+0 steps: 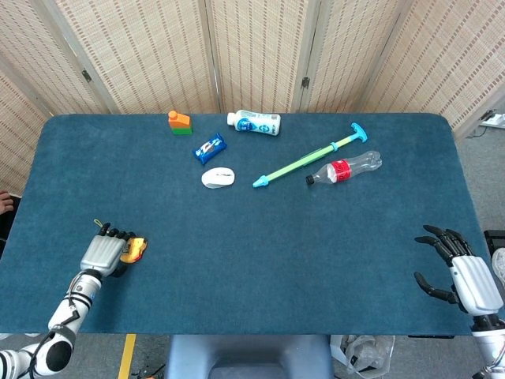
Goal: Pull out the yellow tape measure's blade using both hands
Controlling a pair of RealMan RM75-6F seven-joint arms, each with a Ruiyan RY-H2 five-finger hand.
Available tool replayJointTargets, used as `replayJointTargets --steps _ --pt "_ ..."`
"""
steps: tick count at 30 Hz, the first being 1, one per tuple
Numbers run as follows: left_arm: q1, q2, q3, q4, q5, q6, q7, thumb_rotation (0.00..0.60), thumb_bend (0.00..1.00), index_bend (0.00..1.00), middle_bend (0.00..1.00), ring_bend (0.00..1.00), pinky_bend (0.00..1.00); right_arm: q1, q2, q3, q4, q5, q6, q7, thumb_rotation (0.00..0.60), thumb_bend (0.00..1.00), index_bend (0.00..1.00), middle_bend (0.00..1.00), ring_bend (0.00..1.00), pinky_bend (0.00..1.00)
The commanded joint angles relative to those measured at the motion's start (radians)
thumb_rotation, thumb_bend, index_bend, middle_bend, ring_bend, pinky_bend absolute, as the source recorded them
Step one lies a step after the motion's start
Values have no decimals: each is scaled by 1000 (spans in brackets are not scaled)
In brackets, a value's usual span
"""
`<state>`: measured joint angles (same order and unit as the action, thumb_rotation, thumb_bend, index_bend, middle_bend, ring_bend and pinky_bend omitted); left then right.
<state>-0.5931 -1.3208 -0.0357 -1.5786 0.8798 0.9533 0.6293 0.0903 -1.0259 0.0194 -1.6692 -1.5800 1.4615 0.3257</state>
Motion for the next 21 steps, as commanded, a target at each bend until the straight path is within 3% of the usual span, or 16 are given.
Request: replayJointTargets --steps 1,21 --pt "1 -9 2 8 3 11 -6 600 340 161 261 183 8 0 0 0 0 -1 0 -1 600 361 243 162 139 87" --pt "-8 -52 8 75 -3 25 -25 600 339 218 267 200 14 -4 3 -1 -4 4 1 -4 600 361 243 162 140 87"
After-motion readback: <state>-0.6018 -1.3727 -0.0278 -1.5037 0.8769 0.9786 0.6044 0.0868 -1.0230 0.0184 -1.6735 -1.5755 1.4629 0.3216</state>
